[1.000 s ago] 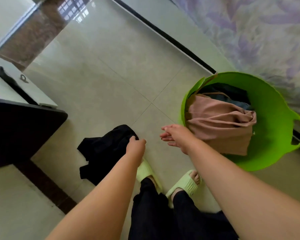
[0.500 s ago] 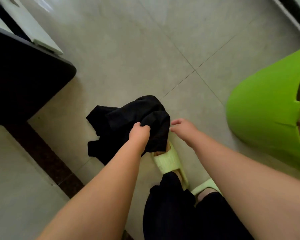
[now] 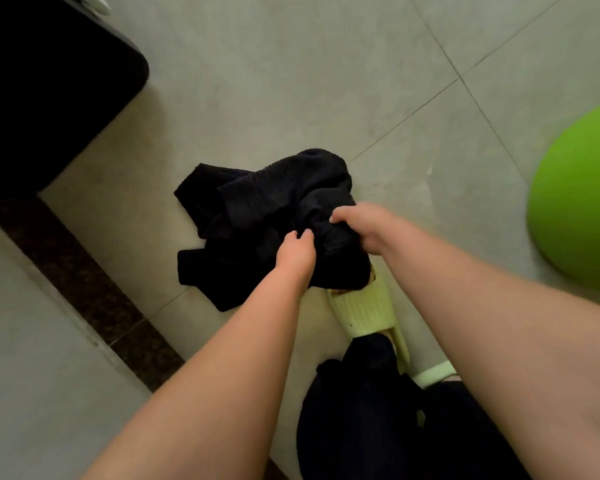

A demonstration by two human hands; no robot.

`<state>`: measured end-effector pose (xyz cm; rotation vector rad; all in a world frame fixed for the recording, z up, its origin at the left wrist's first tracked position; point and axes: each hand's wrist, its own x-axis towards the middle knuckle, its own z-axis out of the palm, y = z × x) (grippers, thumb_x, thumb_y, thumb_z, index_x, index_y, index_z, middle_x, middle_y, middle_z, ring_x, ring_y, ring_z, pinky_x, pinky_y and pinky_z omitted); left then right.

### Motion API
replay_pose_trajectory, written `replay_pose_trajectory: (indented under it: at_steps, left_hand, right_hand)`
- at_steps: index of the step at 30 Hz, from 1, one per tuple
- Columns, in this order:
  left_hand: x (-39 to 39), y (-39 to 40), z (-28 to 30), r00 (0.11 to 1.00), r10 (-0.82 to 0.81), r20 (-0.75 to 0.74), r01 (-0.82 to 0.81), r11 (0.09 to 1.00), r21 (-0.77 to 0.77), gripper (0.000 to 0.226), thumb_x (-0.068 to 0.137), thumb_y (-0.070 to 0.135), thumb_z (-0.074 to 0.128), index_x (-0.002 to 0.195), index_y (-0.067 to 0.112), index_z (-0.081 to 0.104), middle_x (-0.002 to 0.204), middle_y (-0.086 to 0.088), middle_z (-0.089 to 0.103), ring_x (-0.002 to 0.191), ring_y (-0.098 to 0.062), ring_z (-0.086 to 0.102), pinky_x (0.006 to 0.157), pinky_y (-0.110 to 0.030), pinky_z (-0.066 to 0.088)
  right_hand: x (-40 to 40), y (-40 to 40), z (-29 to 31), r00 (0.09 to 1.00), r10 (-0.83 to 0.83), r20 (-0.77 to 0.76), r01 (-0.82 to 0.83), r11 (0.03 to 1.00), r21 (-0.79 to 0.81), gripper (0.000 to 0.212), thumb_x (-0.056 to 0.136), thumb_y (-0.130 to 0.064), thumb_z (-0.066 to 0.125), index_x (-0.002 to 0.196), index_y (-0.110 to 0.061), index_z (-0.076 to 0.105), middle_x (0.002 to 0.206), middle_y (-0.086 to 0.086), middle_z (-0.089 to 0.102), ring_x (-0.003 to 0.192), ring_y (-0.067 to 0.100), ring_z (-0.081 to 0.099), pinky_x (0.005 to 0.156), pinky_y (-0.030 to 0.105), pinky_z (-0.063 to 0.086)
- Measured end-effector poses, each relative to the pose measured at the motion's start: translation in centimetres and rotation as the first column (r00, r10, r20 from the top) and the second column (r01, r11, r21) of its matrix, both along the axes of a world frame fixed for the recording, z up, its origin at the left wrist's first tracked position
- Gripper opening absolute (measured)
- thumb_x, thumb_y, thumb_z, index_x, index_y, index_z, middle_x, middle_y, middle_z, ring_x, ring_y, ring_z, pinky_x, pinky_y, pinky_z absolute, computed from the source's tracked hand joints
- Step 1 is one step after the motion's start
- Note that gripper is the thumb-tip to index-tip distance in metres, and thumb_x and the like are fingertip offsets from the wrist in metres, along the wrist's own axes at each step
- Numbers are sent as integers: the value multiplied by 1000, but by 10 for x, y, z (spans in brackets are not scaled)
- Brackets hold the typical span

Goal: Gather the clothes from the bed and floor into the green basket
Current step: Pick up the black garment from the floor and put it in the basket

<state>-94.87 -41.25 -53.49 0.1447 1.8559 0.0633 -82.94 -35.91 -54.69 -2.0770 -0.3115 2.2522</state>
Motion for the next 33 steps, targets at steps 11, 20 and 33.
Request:
replay_pose_trajectory:
  at_steps: [11,20,33]
  left_hand:
    - [21,49,93,726,660,194,-652,750,-114,91,64,81,58,129,17,50,120,-10,64,106,-40,65,85,-61,52]
    - [81,90,212,914,205,350,-264,956,130,14,90,5,48,90,4,61,72,-10,63,61,-20,61,53,-24,51]
    - [170,162,413,880,-96,464,-55,952,300,34,100,28,43,76,10,59,61,-8,68,48,-19,66,64,-31,48]
  right_hand:
    - [55,7,141,910,24,-414,-117,973,-201,36,40,-9,41,66,1,65,67,14,64,61,31,65,64,30,57]
    - [122,36,252,938,12,-346,-7,1000,16,21,57,2,39,53,-7,57,56,4,55,49,17,56,47,17,46]
    - [227,69,359,840,-263,-475,401,890,217,89,65,-53,80,139,-18,46,137,8,58,124,27,57,105,43,45]
